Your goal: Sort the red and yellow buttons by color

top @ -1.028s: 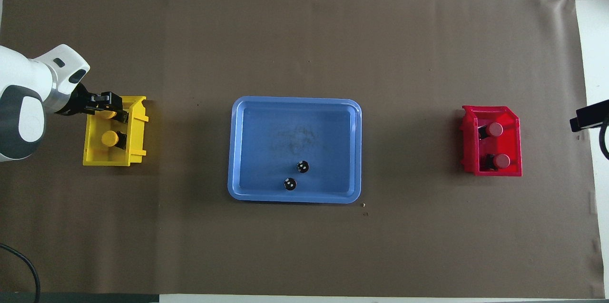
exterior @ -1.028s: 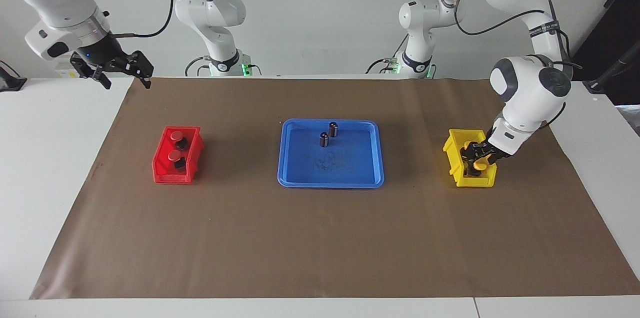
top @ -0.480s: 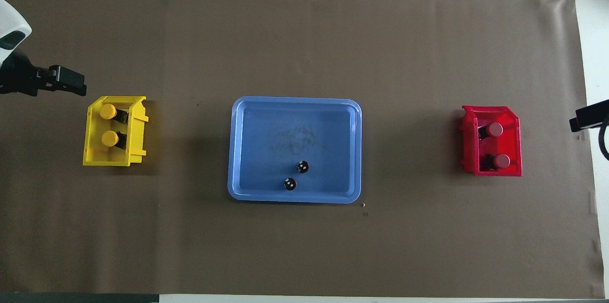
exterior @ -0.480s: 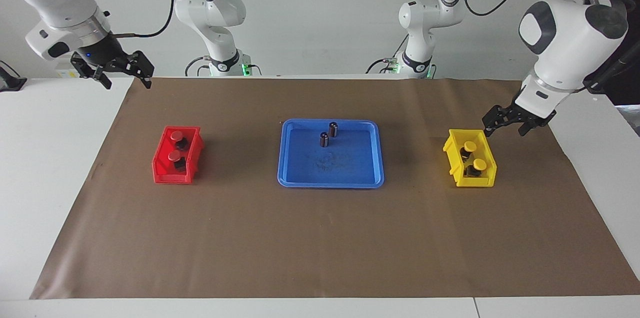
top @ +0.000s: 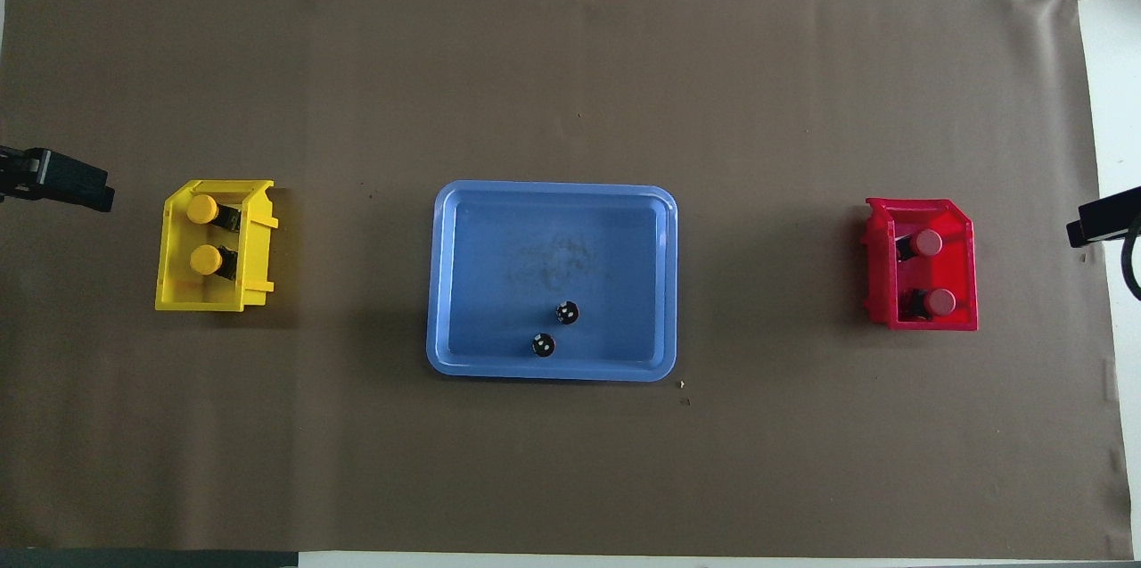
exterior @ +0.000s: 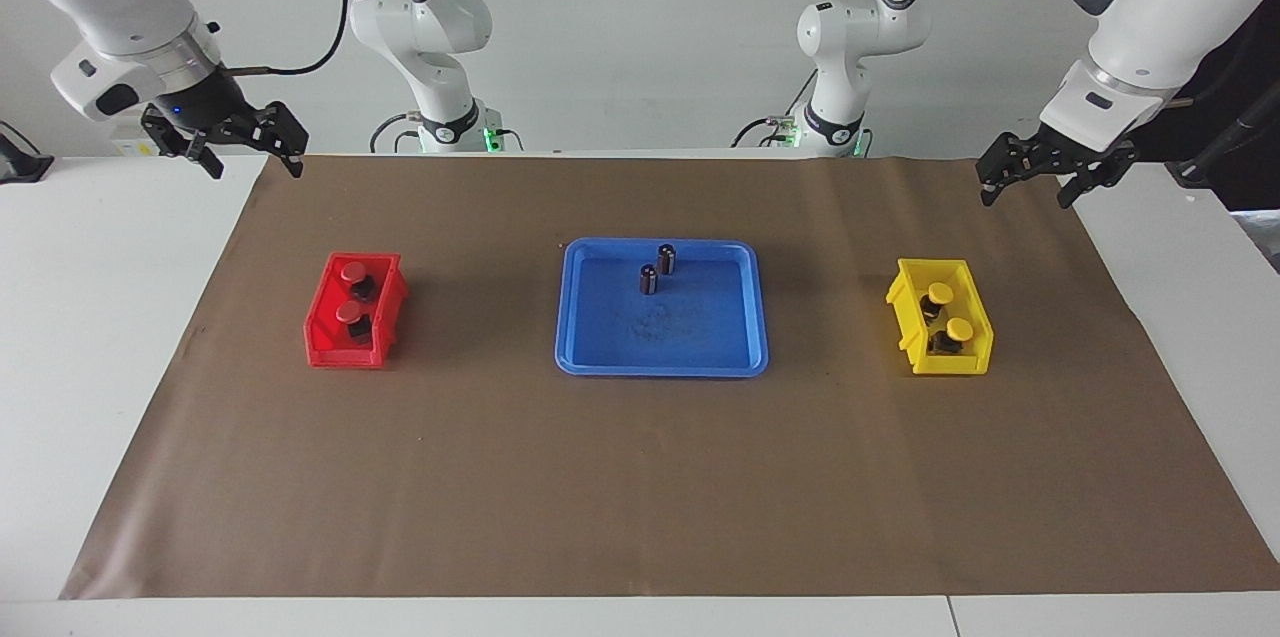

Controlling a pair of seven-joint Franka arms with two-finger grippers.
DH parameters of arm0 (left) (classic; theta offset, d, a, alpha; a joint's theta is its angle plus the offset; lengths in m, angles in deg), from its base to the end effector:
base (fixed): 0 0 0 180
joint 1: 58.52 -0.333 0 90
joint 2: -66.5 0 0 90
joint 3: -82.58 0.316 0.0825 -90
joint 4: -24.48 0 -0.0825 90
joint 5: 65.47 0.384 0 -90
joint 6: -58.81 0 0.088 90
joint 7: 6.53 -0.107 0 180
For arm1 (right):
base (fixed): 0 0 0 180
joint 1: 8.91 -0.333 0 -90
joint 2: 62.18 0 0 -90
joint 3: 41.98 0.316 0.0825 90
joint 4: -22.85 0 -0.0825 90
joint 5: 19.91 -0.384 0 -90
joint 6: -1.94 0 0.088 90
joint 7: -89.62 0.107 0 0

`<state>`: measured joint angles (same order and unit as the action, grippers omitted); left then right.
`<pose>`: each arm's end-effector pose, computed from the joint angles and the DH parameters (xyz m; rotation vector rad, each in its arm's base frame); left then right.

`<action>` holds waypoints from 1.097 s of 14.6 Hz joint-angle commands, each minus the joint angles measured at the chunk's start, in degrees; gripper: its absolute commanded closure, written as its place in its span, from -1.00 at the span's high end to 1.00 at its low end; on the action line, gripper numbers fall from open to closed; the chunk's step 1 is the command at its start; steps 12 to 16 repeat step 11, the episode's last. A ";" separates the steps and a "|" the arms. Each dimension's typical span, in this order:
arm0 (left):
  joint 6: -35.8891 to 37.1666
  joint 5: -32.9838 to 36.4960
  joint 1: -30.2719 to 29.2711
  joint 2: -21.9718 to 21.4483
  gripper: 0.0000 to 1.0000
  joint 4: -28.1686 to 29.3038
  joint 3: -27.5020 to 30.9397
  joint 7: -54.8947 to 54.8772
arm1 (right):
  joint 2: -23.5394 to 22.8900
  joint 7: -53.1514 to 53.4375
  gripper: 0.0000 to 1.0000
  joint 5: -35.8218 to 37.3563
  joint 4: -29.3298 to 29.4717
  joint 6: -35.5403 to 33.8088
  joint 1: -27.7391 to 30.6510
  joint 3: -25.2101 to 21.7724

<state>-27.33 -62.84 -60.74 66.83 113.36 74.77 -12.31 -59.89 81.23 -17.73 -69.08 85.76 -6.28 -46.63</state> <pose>0.5472 -0.0481 0.6249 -3.0805 0.3038 0.0830 0.5251 -0.0724 0.6216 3.1166 0.0272 -0.1645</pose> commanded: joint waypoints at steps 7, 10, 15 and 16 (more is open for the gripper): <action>2.65 -1.83 0.29 -1.91 1.00 -1.07 -0.98 0.24 | 0.69 0.49 1.00 -0.33 -0.71 -0.40 0.27 0.26; 2.91 -3.51 -0.33 -1.83 1.00 -1.24 -0.53 0.95 | 0.69 0.49 1.00 -0.33 -0.71 -0.40 0.27 0.26; 3.00 -3.51 -0.33 -1.91 1.00 -1.51 -0.62 0.95 | 0.69 0.57 1.00 -0.33 -0.71 -0.40 0.27 0.26; 3.00 -3.51 -0.33 -1.91 1.00 -1.51 -0.62 0.95 | 0.69 0.57 1.00 -0.33 -0.71 -0.40 0.27 0.26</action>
